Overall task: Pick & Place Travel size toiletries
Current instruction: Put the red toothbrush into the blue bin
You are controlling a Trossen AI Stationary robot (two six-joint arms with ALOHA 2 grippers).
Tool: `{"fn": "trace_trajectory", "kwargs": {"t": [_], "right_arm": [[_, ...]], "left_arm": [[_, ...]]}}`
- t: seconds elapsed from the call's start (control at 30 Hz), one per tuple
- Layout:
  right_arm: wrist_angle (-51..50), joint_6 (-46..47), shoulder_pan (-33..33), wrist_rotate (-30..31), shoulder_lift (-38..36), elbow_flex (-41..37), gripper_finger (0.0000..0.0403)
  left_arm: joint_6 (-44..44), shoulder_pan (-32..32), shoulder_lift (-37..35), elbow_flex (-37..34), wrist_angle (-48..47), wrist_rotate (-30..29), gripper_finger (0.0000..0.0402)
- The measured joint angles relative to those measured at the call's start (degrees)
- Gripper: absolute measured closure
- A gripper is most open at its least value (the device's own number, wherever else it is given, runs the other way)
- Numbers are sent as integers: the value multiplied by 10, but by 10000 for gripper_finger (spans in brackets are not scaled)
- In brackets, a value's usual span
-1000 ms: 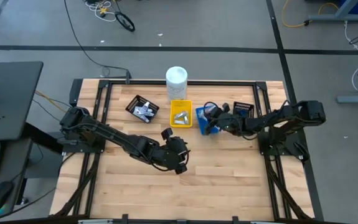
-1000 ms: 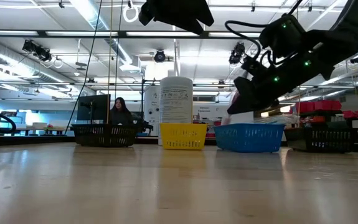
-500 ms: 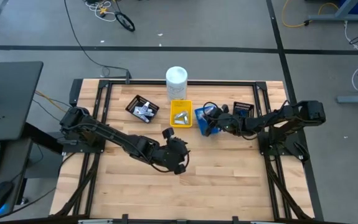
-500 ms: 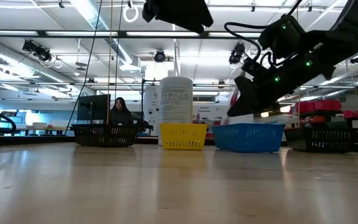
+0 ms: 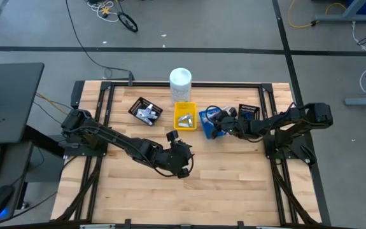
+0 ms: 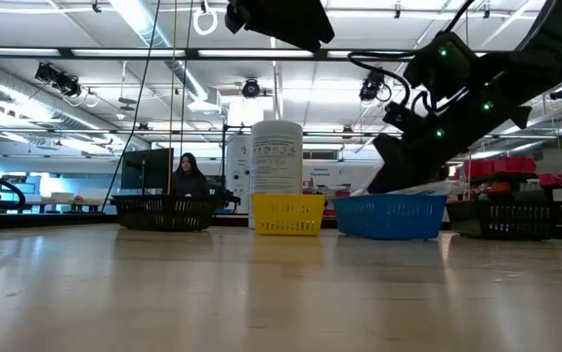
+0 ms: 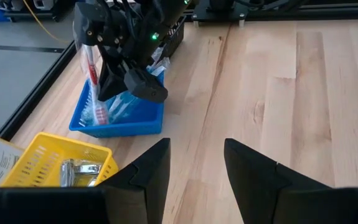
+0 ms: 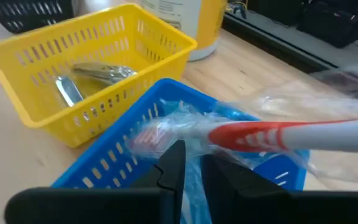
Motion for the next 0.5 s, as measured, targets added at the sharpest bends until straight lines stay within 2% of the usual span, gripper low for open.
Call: {"fn": "trace_trajectory", "kwargs": {"t": [0.1,0.23,0.37,0.5], "right_arm": [[12,11,0,1,0,0,329],[26,48,0,8,0,0,276],[20,66,2,-65,0,0,231],[20,88,16,-155,0,0,220]], "left_arm": [[0,0,0,0,0,0,242],[0,0,0,0,0,0,242],[0,0,0,0,0,0,242],[0,0,0,0,0,0,242]]}}
